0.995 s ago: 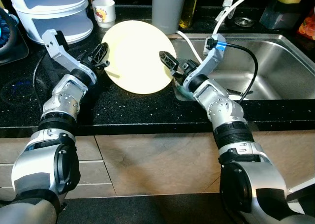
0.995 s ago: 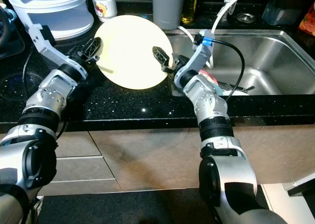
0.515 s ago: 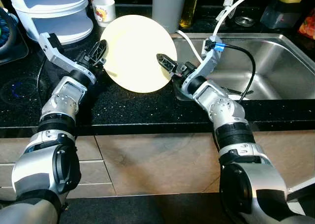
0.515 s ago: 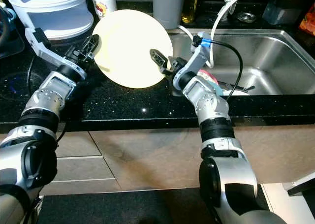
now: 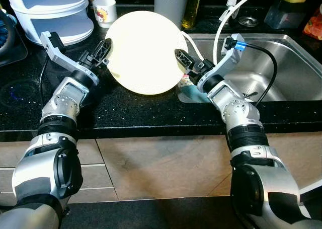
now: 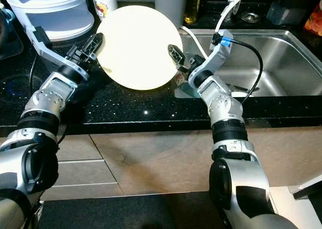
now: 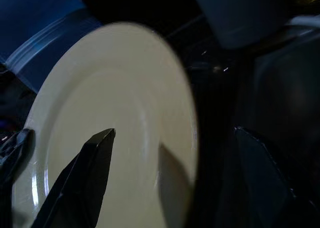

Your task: Kitchen organization

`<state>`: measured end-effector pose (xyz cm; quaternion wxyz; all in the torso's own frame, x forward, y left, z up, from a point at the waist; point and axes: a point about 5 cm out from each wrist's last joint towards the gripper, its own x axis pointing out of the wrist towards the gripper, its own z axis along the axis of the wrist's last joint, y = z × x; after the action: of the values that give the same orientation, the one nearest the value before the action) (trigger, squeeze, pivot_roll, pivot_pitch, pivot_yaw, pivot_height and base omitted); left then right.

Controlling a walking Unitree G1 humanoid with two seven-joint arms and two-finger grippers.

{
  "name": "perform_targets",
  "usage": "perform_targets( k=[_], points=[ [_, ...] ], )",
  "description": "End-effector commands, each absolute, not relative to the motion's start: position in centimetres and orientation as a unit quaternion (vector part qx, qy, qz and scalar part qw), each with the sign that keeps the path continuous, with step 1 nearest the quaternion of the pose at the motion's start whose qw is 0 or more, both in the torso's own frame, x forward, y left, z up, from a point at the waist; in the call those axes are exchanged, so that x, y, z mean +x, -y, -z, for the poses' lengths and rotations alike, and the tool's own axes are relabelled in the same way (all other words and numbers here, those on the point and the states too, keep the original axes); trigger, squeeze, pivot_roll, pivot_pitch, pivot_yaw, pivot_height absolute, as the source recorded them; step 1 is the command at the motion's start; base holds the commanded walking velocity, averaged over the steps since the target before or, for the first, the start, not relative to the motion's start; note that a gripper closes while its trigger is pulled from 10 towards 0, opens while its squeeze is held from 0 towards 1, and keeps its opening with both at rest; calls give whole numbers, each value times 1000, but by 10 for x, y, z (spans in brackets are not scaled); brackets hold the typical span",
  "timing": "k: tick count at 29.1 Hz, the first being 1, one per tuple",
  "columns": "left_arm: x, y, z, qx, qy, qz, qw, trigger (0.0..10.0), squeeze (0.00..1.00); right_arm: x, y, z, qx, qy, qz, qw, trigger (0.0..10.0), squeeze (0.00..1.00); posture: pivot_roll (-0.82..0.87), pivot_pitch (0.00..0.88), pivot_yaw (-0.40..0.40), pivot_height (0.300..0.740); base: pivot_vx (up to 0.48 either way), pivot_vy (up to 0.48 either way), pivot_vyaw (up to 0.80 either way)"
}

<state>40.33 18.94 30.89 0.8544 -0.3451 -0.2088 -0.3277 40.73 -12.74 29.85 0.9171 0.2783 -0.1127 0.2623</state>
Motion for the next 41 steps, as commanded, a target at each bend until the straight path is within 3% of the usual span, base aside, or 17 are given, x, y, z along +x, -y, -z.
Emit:
perform_targets(
  k=[1,3,4,5,6,16,17,23,24,25,26,32,33,38,41],
  points=[
    [402,-190,-310,-345,213,338,850,0,0,405,121,-294,285,102,-285,910,10000,0,8,204,14,740,0,0,0],
    [402,-189,-309,-344,211,340,849,0,0,403,118,-295,290,102,-300,903,10000,0,8,204,14,740,0,0,0],
    [402,-187,-309,-344,208,342,849,0,0,401,114,-296,302,102,-320,892,4627,0,9,204,15,740,0,0,0],
    [402,-186,-308,-342,205,344,850,0,0,399,111,-297,312,103,-335,883,1373,0,9,204,15,740,0,0,0],
    [402,-185,-307,-340,202,345,851,0,0,397,109,-298,321,104,-347,875,0,0,9,204,15,740,0,0,0],
    [404,-180,-299,-315,178,342,867,0,0,394,109,-304,346,113,-367,856,0,0,9,204,15,740,0,0,0],
    [405,-181,-297,-307,171,332,876,0,1000,393,110,-305,349,116,-366,855,0,0,9,204,15,740,0,0,0],
    [407,-181,-291,-284,159,312,893,0,1000,392,112,-307,355,119,-367,852,0,0,9,204,15,740,0,0,0],
    [407,-181,-290,-278,157,310,895,2902,1000,392,112,-307,360,120,-367,849,0,0,9,204,15,740,0,0,0],
    [407,-180,-290,-276,156,310,896,2902,1000,392,112,-308,362,121,-366,849,0,0,9,204,15,740,0,0,0],
    [407,-180,-290,-274,155,309,898,10000,1000,392,112,-308,366,122,-366,847,0,0,9,204,15,740,0,0,0],
    [409,-184,-293,-268,164,277,908,10000,1000,394,119,-311,382,131,-350,845,0,0,7,206,16,740,0,0,0],
    [410,-187,-295,-274,172,267,908,10000,0,394,121,-312,386,134,-344,845,0,0,7,206,16,740,0,0,0],
    [409,-198,-308,-295,219,225,902,10000,0,398,135,-316,400,153,-311,848,0,0,7,206,16,740,0,0,0],
    [407,-208,-320,-324,265,191,888,10000,0,403,159,-324,411,194,-245,856,0,0,10,205,15,740,0,0,0]
  ],
)
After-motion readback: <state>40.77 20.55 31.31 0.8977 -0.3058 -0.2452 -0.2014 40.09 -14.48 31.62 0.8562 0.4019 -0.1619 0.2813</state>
